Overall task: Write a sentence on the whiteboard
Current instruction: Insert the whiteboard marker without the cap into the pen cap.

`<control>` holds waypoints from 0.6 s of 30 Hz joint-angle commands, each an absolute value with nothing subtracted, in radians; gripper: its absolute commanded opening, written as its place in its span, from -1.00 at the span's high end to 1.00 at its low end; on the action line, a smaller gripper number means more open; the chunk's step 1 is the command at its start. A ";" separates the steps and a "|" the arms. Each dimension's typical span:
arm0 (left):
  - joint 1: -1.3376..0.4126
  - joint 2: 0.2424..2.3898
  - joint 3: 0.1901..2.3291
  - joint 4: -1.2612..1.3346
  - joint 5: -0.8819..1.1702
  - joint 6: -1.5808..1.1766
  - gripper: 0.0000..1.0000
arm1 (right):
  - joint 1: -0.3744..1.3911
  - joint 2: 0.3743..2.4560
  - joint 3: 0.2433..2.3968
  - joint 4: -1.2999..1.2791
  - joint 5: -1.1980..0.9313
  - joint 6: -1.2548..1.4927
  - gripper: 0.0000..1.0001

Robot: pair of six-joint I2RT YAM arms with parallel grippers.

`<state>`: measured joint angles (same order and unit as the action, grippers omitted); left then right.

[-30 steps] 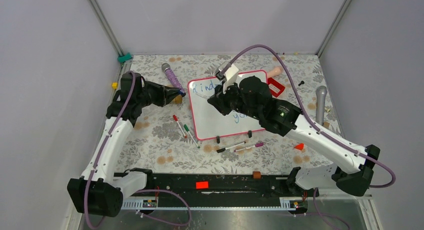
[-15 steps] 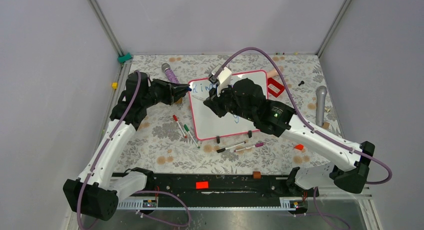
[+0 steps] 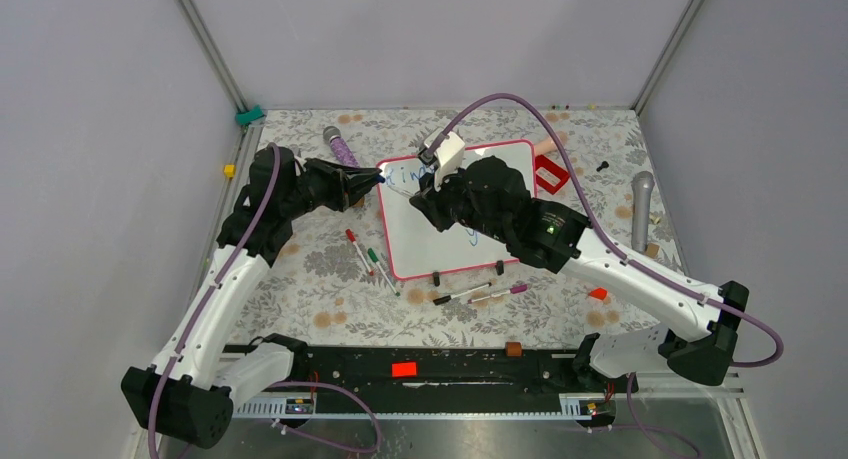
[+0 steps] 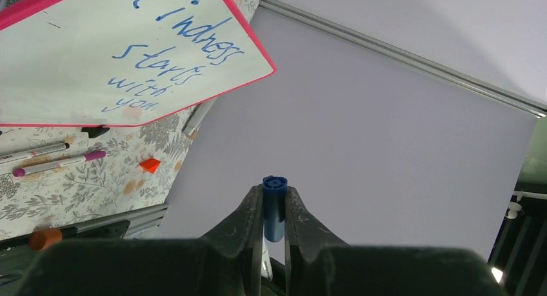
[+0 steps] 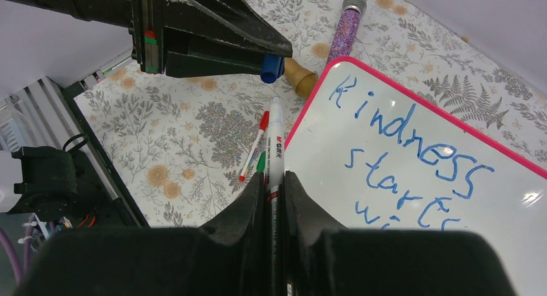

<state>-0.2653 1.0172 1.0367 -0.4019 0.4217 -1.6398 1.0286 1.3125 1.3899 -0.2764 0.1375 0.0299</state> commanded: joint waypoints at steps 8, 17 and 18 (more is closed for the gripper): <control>-0.286 1.005 1.015 -0.428 0.404 -1.769 1.00 | 1.039 1.297 1.422 -0.222 0.147 0.018 1.00; -0.293 1.014 1.017 -0.427 0.403 -1.766 1.00 | 1.039 1.293 1.422 -0.221 0.139 0.025 1.00; -0.292 1.012 1.013 -0.427 0.402 -1.768 1.00 | 1.039 1.294 1.422 -0.222 0.141 0.026 1.00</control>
